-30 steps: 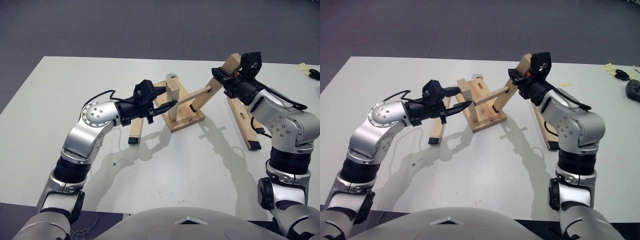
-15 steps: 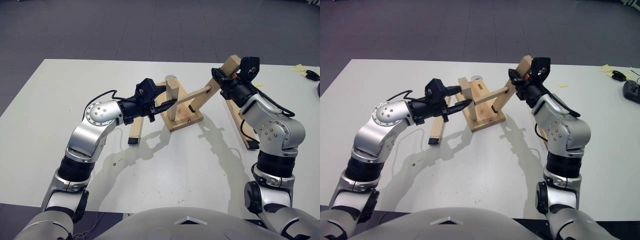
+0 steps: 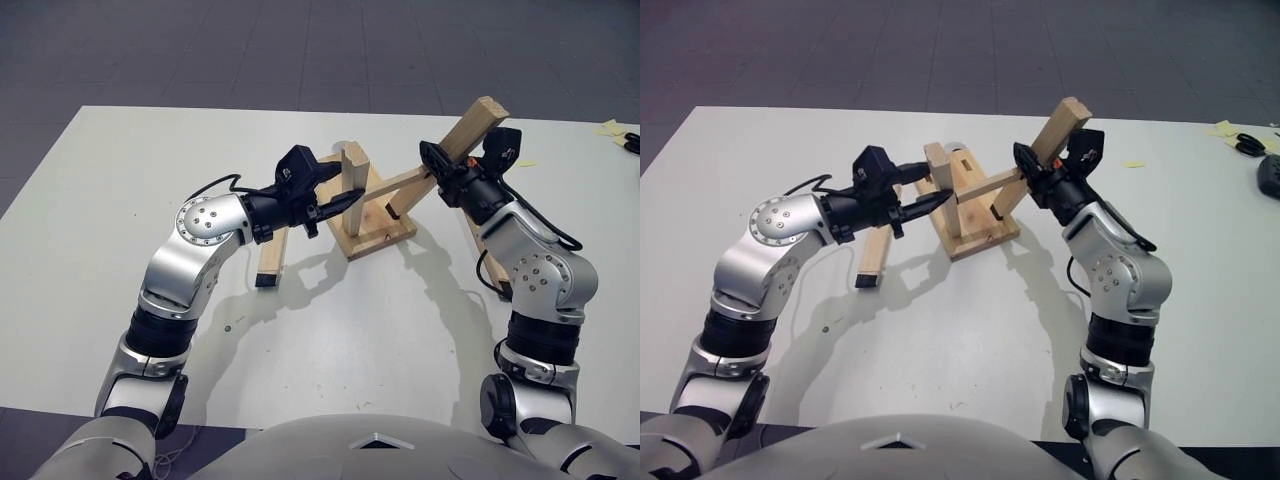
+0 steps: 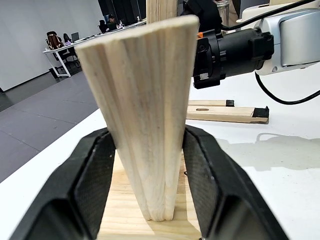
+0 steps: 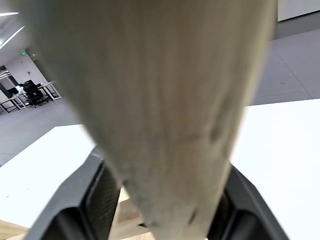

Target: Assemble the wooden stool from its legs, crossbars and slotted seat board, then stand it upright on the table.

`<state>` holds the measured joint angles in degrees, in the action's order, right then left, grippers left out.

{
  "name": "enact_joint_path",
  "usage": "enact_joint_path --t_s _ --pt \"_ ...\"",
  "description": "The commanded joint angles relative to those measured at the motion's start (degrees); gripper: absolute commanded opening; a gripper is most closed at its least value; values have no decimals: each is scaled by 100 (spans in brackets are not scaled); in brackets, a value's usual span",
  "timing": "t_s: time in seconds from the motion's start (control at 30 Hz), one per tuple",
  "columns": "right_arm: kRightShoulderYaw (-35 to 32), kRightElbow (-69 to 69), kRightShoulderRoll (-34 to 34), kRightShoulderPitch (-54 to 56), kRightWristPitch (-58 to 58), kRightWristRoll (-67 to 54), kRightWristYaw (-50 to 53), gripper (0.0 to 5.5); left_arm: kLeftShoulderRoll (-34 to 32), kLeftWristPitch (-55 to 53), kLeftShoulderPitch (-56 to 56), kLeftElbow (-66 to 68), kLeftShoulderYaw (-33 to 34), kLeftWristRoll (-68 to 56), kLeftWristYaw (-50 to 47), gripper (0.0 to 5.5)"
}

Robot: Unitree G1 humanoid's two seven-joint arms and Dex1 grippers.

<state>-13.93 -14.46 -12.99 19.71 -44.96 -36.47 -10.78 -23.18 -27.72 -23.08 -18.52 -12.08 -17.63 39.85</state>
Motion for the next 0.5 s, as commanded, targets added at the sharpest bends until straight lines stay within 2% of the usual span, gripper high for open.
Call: enact_joint_path --t_s 0.03,0.27,0.3,0.5 --pt "-140 87 100 278 56 -383 -235 292 8 -112 -40 145 -79 120 -63 204" --pt "-332 167 47 545 89 -601 -252 403 -2 -108 -22 161 -123 143 -54 204" --pt "-363 152 48 563 82 -639 -236 418 8 -118 -29 164 -131 146 -69 240" --pt "-875 94 -6 933 37 -1253 67 513 97 -304 -129 153 97 -101 -151 336"
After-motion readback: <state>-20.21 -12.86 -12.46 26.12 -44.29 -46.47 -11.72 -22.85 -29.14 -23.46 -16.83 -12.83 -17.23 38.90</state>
